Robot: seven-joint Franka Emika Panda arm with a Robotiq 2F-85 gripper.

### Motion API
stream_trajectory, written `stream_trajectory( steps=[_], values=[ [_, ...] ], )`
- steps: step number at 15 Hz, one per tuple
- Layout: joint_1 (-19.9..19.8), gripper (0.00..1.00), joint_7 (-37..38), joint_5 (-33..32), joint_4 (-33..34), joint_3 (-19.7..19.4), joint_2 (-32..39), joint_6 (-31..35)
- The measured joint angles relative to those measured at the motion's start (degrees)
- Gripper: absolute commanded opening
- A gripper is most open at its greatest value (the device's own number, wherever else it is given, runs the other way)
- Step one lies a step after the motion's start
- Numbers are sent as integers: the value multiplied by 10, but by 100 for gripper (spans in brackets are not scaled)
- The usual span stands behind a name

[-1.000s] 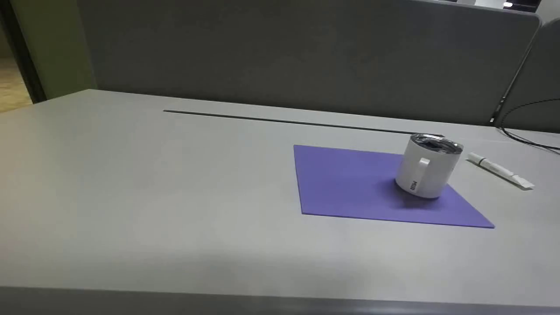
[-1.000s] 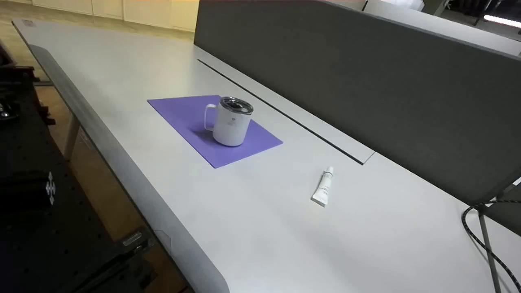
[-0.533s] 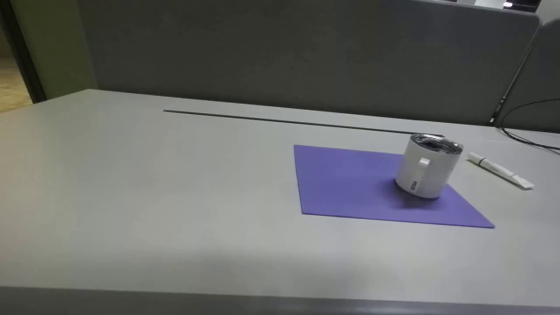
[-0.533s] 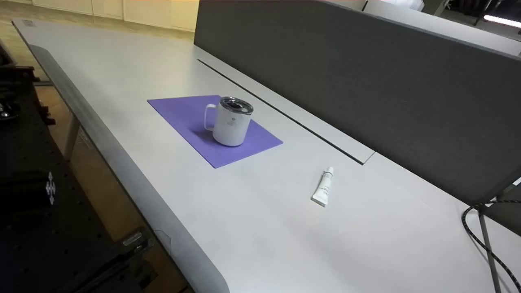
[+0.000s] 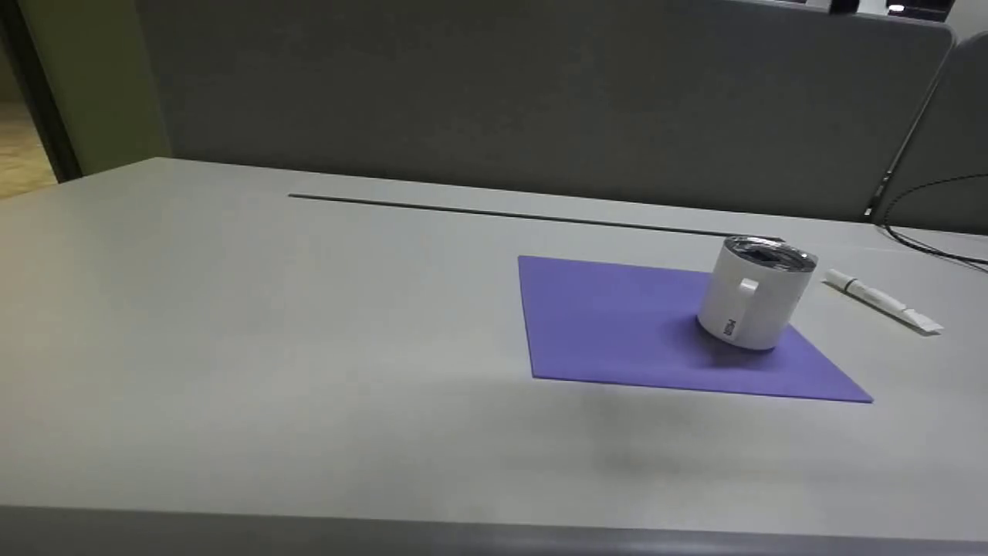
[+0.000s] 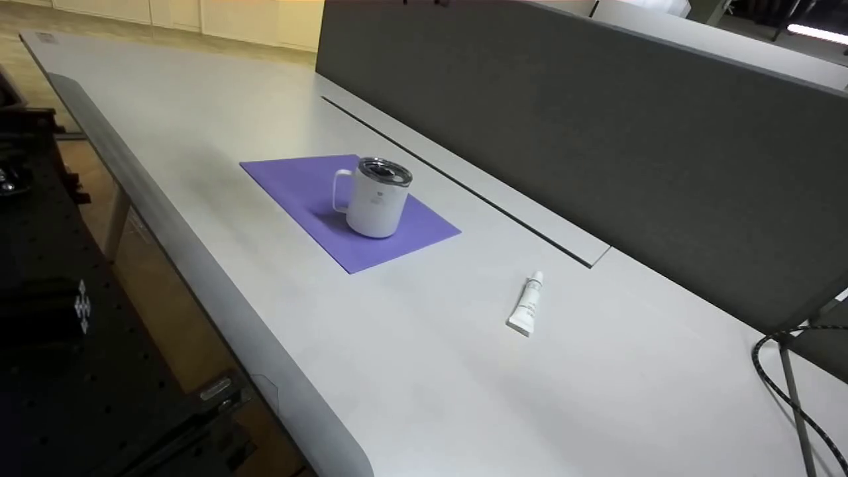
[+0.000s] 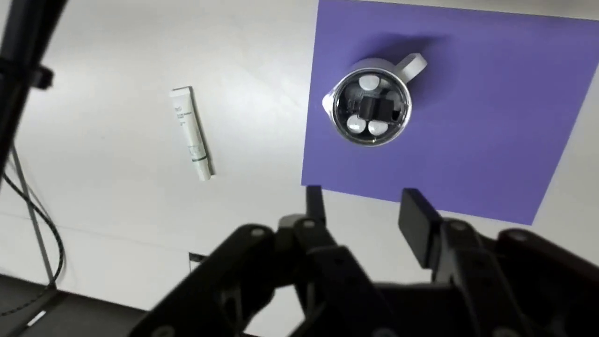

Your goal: Close the opening on the coffee mug

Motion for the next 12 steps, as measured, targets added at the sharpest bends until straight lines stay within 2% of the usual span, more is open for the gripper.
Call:
stream_trajectory(
  steps=[2, 3, 7, 12],
  values=[
    [-7, 3, 21, 0, -23, -5, 34, 40],
    [-8, 1, 30, 0, -32, -7, 49, 55],
    [-9, 0, 42, 1, -40, -14, 100, 70],
    [-8, 0, 41, 1, -40, -14, 99, 71]
  ],
)
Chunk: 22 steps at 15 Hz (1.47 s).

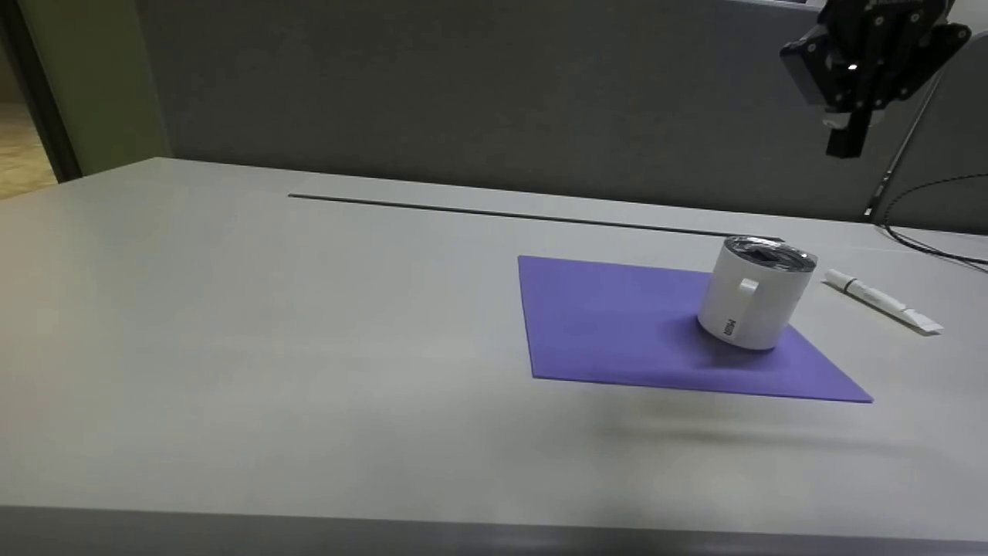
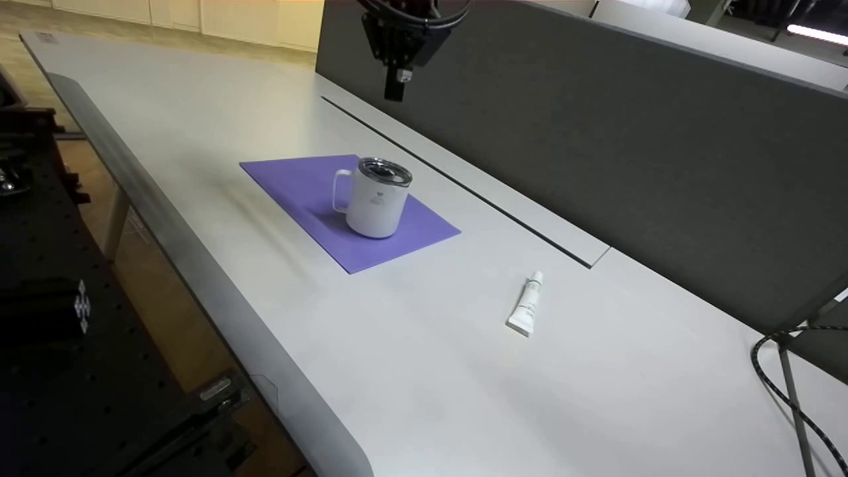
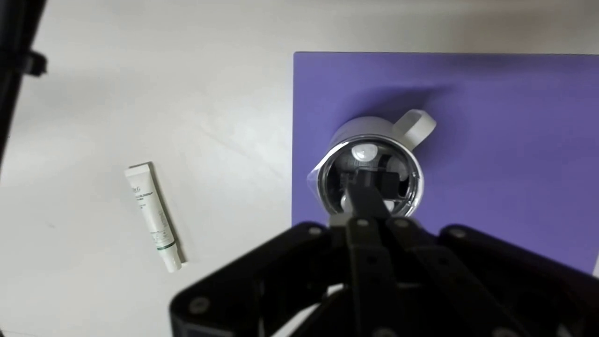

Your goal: Close the opening on the coffee mug

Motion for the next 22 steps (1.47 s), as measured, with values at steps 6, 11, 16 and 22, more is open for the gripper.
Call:
stream_trajectory(
  steps=[6, 11, 16, 22],
  values=[
    [0, 0, 0, 1, 0, -4, 11, 28],
    [-1, 0, 2, 0, 5, -20, 57, 99],
    [3, 0, 34, -11, 22, -33, 109, 111],
    [12, 0, 44, -1, 35, -43, 152, 132]
  ],
)
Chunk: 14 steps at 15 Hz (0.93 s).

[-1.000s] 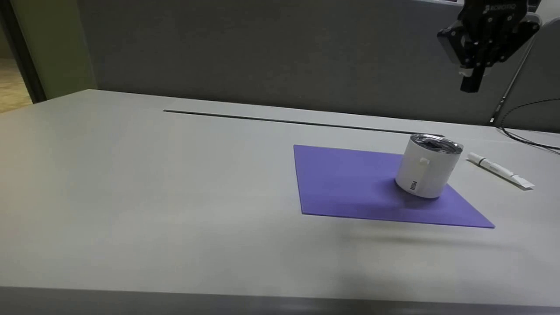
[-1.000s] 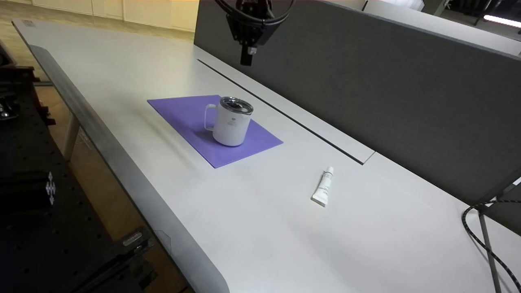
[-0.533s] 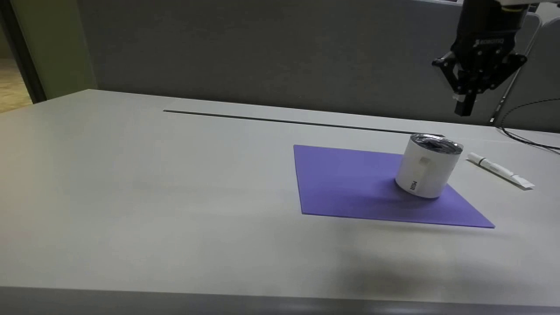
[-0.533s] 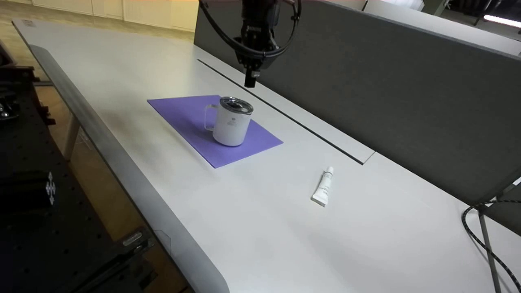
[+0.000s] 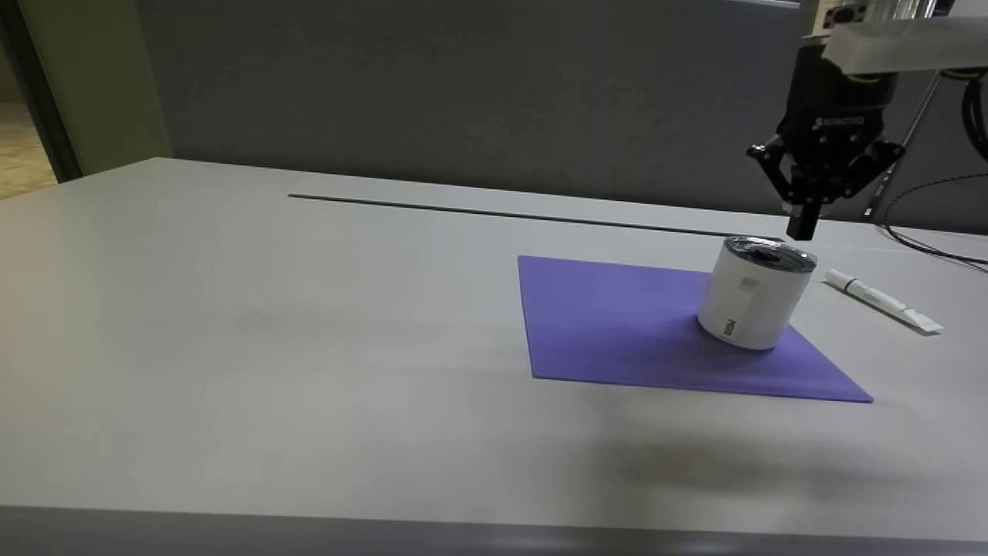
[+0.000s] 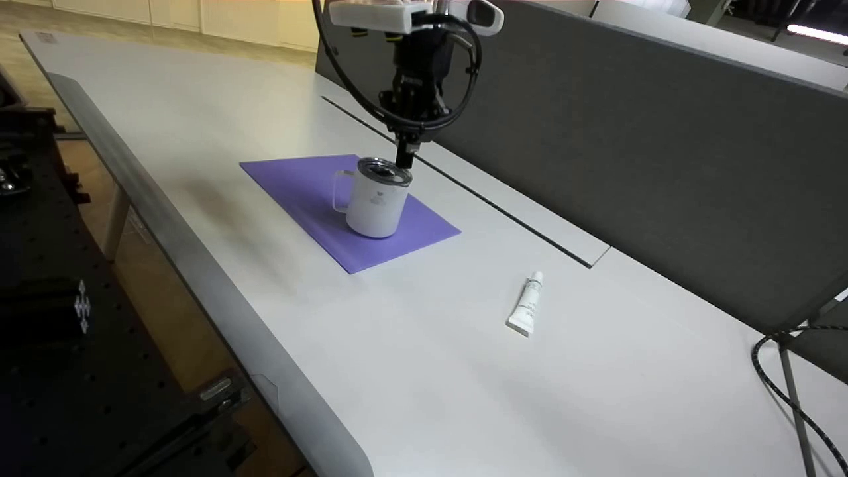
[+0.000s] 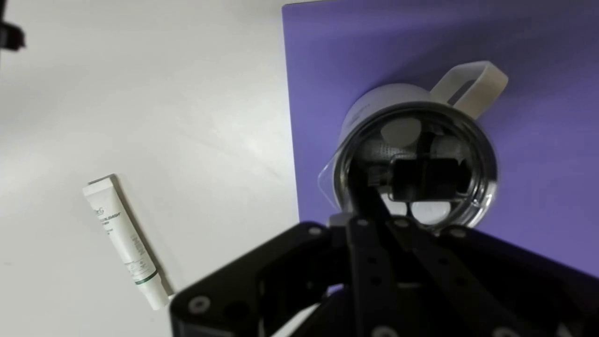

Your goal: Close the opening on the coffee mug

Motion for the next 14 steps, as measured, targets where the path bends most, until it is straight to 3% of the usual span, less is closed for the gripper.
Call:
stream_trajectory(
  steps=[14],
  values=[
    [17, 0, -1, 62, 8, 1, 30, 14]
  ],
)
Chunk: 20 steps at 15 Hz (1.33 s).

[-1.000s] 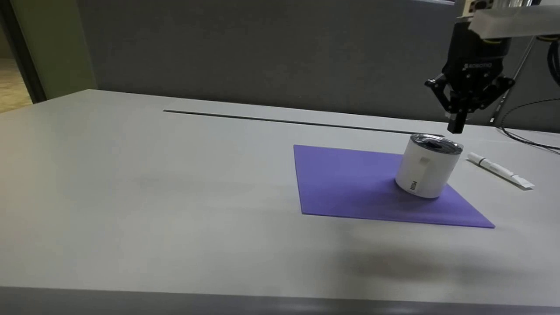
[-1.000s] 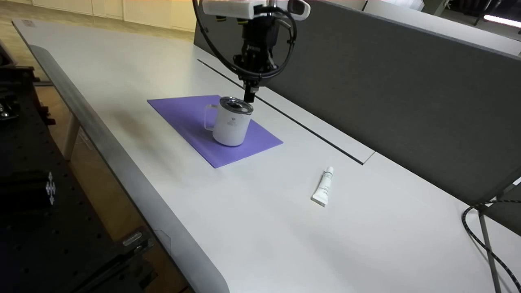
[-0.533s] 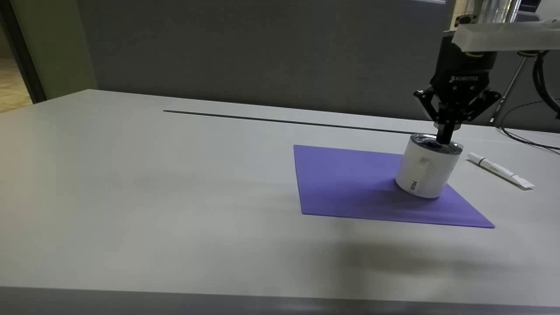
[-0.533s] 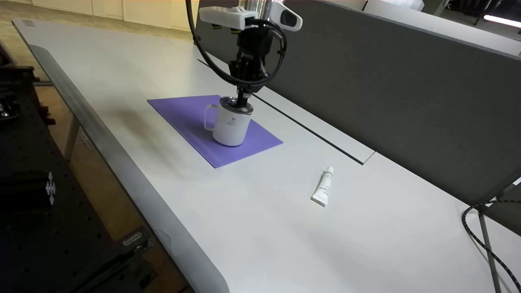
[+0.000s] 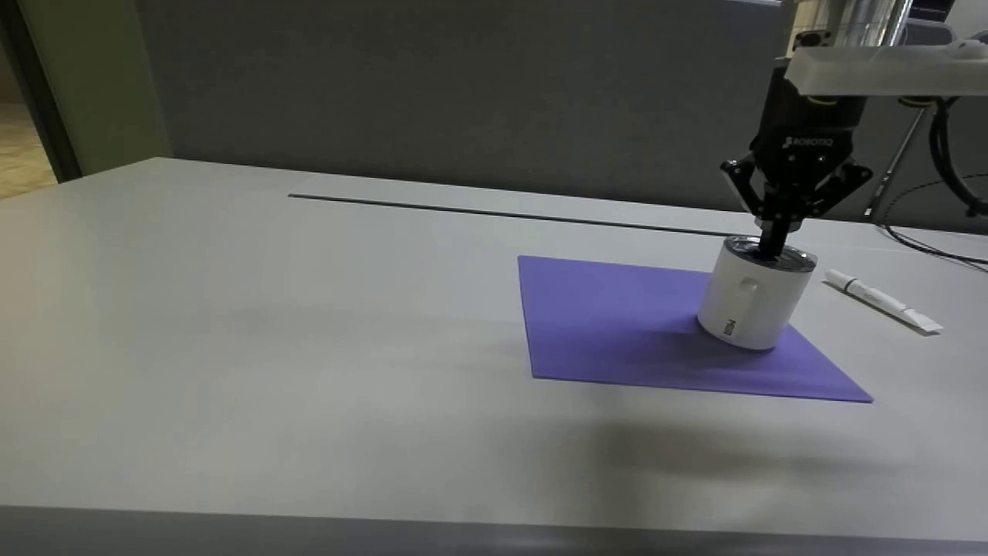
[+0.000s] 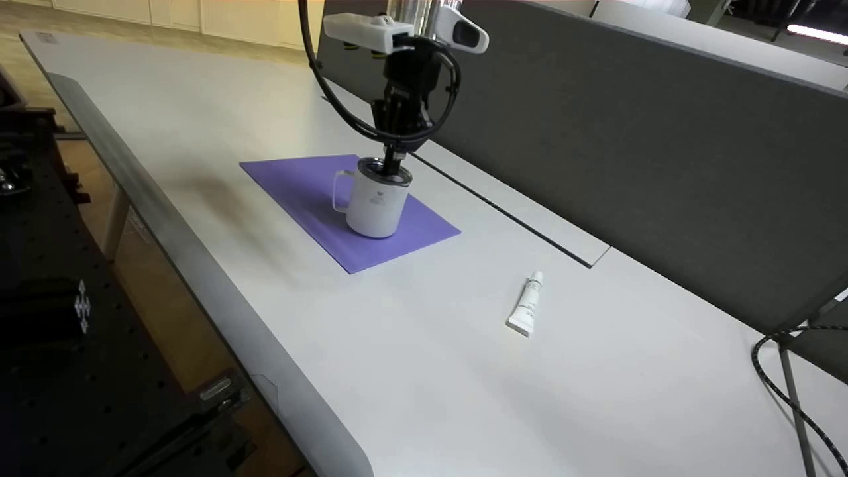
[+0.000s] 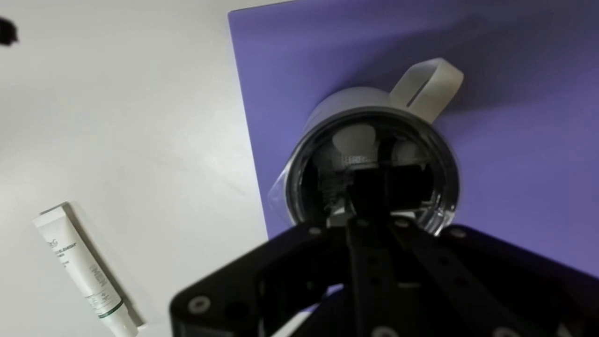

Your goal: Close the opening on the coffee mug

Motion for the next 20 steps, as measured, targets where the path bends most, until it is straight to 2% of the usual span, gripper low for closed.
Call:
stream_trajectory(
  steps=[8, 16, 17, 18, 20],
  values=[
    [2, 0, -4, 28, 0, 7, 0, 0],
    [7, 0, -4, 24, 13, -1, -13, -5],
    [7, 25, -8, 29, 18, 0, -23, -14],
    [7, 27, -13, 33, 24, 0, -35, -29],
    [7, 41, -25, 35, 37, 2, -58, -69]
  ],
)
